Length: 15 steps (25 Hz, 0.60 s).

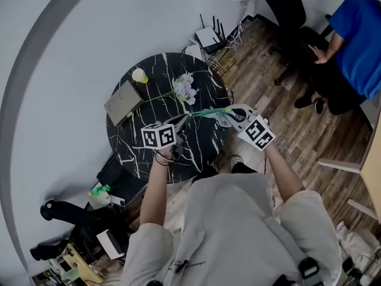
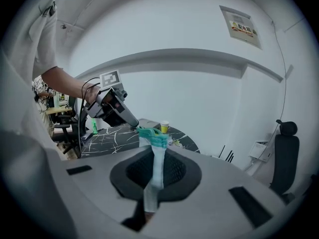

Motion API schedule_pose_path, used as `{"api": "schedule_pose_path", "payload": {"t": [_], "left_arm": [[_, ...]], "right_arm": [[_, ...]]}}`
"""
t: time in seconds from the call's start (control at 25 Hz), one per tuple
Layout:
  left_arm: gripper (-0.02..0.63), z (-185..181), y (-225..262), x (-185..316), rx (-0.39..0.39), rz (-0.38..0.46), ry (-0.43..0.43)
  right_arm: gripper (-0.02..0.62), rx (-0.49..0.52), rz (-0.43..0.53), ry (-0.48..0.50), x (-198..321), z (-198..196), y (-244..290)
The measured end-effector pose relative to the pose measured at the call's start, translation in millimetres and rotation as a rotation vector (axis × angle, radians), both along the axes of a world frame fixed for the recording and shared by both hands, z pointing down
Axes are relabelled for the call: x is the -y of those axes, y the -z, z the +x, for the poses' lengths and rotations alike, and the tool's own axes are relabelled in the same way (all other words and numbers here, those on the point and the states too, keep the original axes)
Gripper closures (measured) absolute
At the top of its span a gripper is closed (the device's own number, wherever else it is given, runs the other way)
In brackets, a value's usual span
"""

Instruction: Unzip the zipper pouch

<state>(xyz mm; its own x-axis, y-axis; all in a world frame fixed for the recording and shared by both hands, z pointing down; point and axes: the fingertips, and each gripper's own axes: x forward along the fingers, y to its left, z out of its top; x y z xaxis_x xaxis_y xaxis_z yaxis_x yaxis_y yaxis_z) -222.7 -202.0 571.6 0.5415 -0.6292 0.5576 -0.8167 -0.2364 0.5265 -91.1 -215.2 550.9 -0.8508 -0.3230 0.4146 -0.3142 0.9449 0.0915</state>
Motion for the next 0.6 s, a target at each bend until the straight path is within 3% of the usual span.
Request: {"api": "schedule_pose_path", "payload": {"t": [0.16,0.4,0.6], "left_arm": [[0.580,-4,-6,-6,0.084,0.026,0.007],[0.577,-19,4,-9,0.275,0.168,0.088],[0.577,-25,14,-19,0.351,0.242,0.127]], "right_arm": [[0.586,0.008,-0.024,0.004,0,-8,-1],[0.586,0.005,-0.058,-0.010,3,-17,-7],[0.586,0.003,-0.085,-0.029,6,-19,-13]]}}
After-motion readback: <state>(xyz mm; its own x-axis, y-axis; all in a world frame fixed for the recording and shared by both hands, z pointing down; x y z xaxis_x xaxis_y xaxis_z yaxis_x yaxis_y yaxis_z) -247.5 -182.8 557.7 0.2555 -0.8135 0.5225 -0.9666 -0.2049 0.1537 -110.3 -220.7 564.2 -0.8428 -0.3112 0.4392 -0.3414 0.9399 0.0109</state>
